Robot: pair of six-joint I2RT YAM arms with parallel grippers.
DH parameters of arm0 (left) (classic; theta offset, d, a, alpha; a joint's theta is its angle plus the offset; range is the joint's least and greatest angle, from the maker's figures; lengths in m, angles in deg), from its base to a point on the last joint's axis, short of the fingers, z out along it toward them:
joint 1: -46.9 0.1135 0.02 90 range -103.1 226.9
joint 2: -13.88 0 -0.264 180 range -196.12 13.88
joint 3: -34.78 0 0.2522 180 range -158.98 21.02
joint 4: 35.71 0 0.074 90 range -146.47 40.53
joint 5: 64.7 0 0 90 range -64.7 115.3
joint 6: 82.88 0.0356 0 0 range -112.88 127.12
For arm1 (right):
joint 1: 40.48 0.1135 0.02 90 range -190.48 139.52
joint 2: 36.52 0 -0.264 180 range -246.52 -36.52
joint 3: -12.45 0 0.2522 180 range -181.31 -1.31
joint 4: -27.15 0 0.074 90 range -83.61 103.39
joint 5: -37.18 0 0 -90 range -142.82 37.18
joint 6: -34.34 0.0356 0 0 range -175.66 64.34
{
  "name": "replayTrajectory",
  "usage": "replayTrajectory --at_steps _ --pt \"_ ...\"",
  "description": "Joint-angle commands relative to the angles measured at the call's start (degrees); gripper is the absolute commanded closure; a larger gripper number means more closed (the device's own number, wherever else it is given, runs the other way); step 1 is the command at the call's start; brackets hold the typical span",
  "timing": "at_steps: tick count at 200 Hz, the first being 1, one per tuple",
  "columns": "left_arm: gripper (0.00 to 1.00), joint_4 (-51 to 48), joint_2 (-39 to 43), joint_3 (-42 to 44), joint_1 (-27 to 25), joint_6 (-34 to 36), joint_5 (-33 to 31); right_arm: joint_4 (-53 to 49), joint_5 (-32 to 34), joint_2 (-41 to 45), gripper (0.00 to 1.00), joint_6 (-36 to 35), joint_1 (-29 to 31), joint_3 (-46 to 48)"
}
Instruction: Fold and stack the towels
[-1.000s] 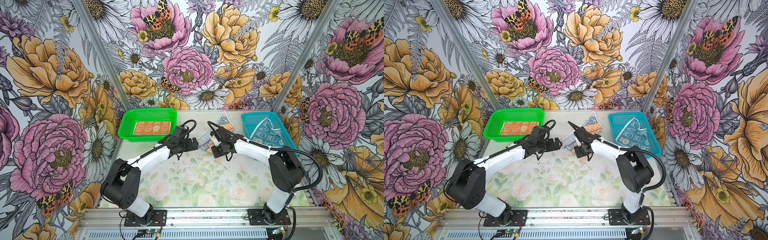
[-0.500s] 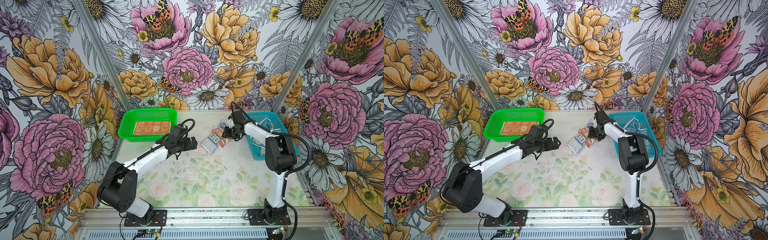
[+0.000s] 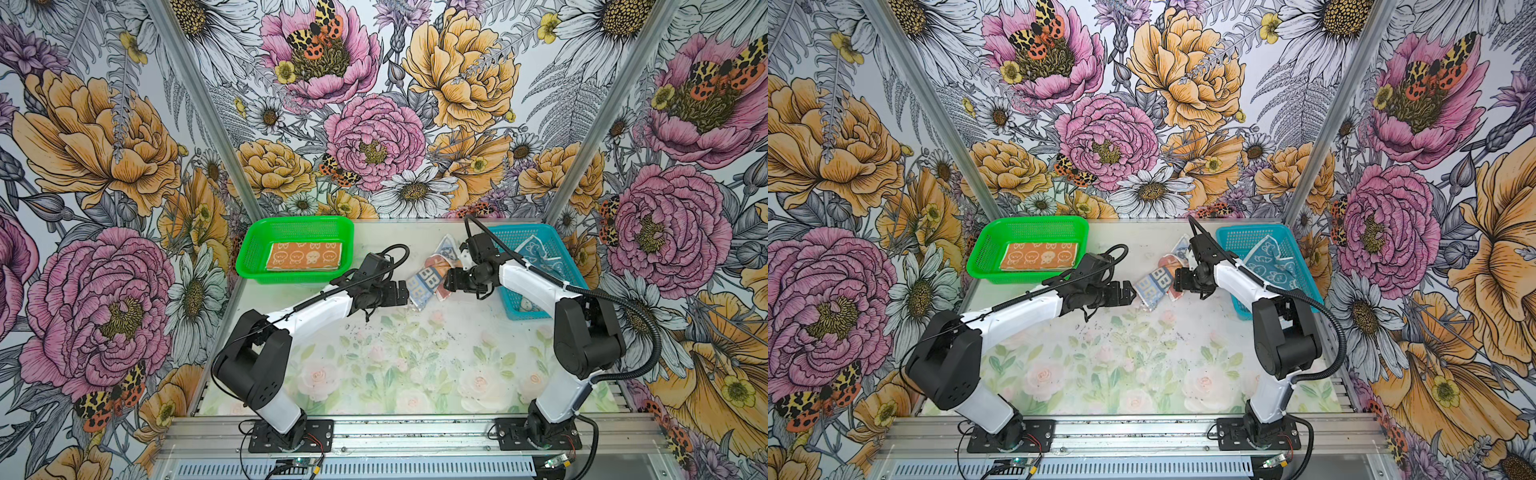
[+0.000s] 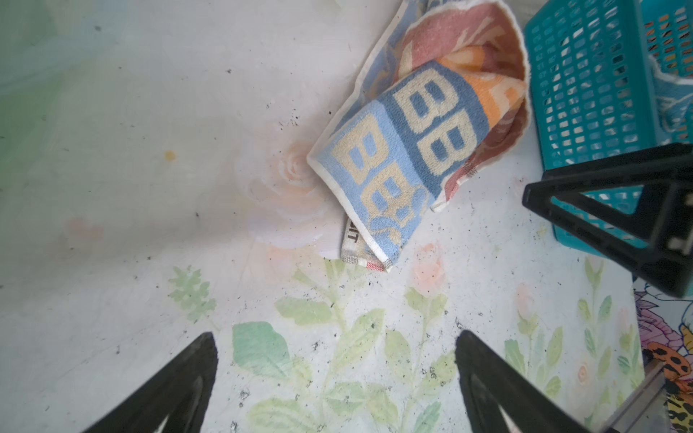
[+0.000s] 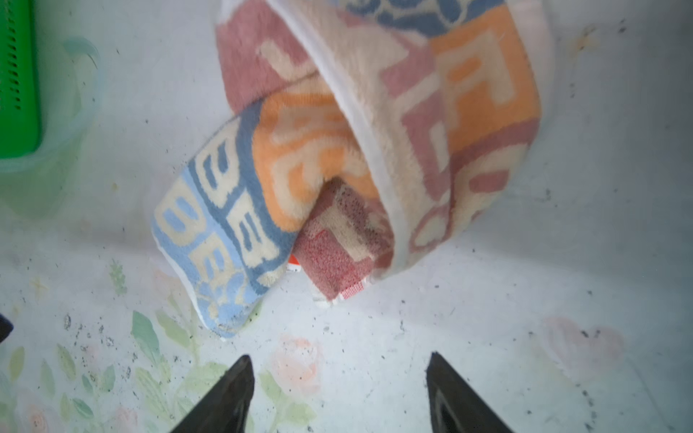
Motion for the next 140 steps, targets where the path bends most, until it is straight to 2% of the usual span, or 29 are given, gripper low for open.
replayTrajectory --at_steps 1,38,83,140 --pt "0.01 0.57 -3.66 -2.94 -1.35 1.10 0.51 4.26 -0.92 -1.14 0.28 1.43 0.67 3.58" --pt "0.01 0.65 -7.64 -6.55 -3.35 0.73 0.02 8.84 -2.05 -5.11 0.35 3.08 0.68 3.79" --pt "0.01 0.76 -14.15 -11.44 -4.55 0.58 -0.33 10.30 -1.24 -7.39 0.37 3.65 0.29 2.38" --pt "0.20 0.78 -21.18 -16.55 -4.83 0.46 -0.62 11.61 -0.59 -7.27 0.44 4.13 -1.40 1.80"
